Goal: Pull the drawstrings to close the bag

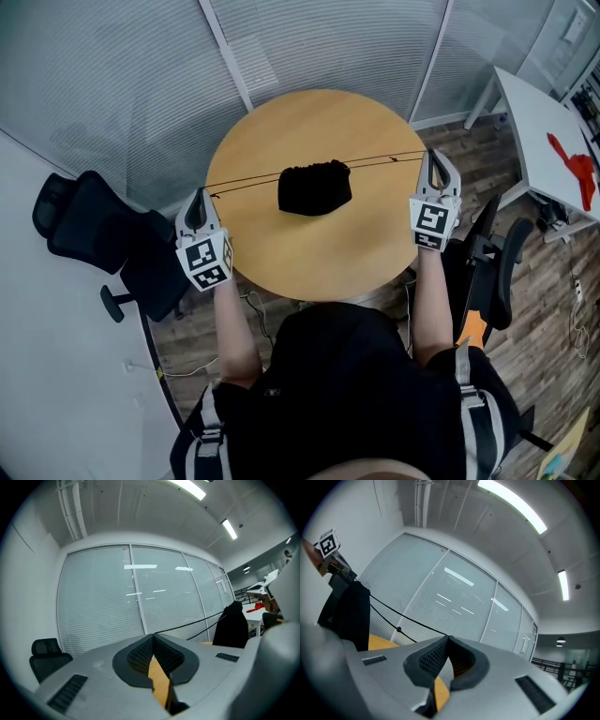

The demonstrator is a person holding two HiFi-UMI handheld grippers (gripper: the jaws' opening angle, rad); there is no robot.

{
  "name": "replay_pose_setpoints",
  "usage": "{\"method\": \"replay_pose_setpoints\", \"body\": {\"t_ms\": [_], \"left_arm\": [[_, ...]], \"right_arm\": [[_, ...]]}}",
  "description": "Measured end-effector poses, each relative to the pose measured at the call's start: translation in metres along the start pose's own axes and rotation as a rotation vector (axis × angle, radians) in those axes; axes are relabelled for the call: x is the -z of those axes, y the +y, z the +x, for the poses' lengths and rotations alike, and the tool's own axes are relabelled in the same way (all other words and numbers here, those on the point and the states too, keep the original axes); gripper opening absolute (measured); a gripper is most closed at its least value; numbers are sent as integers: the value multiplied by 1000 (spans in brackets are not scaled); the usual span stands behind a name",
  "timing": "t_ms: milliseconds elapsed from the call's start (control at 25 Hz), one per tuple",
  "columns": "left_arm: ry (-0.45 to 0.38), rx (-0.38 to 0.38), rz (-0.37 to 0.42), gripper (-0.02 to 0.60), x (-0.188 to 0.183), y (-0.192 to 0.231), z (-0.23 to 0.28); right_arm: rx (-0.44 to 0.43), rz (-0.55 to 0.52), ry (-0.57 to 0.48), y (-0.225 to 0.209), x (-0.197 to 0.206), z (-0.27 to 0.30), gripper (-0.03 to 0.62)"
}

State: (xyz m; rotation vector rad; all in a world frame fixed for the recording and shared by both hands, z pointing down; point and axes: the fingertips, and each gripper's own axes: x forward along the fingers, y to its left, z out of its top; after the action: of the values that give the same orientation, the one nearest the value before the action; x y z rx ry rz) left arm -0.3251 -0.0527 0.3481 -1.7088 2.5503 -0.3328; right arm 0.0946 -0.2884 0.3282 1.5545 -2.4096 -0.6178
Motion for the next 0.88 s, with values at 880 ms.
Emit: {"method": "replay_pose_setpoints", "body": {"t_ms": [880], "left_arm": [[135,162,-131,14,86,38,92]], "right_arm": [[-97,-43,158,73,40,74,57]]}}
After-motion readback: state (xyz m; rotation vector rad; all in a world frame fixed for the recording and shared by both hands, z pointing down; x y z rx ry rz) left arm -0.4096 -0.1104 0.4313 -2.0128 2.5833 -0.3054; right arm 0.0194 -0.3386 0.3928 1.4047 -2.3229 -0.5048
